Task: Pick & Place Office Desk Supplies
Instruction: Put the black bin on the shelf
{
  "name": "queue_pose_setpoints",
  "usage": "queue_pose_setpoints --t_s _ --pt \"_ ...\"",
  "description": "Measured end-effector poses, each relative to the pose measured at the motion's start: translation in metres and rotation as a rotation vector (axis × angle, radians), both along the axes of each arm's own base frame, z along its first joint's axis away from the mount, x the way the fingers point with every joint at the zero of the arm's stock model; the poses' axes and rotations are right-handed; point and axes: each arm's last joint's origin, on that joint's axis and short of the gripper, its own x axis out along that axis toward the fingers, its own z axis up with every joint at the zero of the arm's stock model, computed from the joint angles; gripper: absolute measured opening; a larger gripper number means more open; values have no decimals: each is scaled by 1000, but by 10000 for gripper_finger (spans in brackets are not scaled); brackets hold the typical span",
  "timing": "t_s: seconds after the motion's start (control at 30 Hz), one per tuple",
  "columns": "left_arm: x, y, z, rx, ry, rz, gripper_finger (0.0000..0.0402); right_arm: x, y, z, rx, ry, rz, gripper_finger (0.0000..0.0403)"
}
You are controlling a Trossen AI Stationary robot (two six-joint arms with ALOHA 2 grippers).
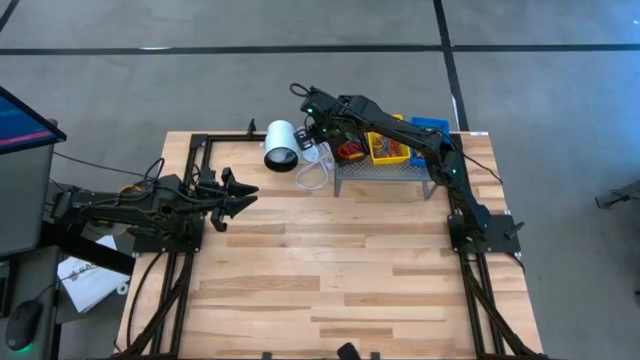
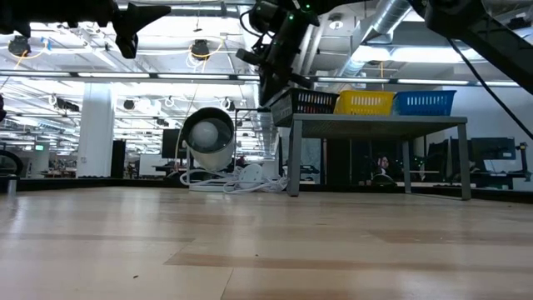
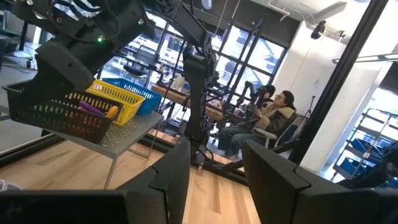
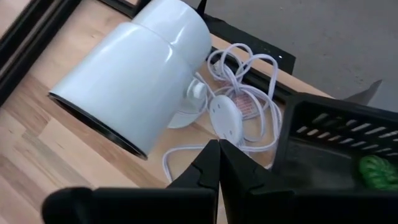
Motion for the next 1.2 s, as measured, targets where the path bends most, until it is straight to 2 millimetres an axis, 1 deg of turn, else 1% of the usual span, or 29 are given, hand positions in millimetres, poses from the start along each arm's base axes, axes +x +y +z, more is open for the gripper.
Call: queue_pose_setpoints --t_s 0.23,0.97,1.2 --pt "0 0 0 0 0 0 142 -3 0 -1 -8 36 -15 0" --pt "0 0 0 0 0 0 142 -9 -11 -2 -19 57 -59 0" --pt "0 0 0 0 0 0 142 -11 -11 -2 -11 73 -63 0"
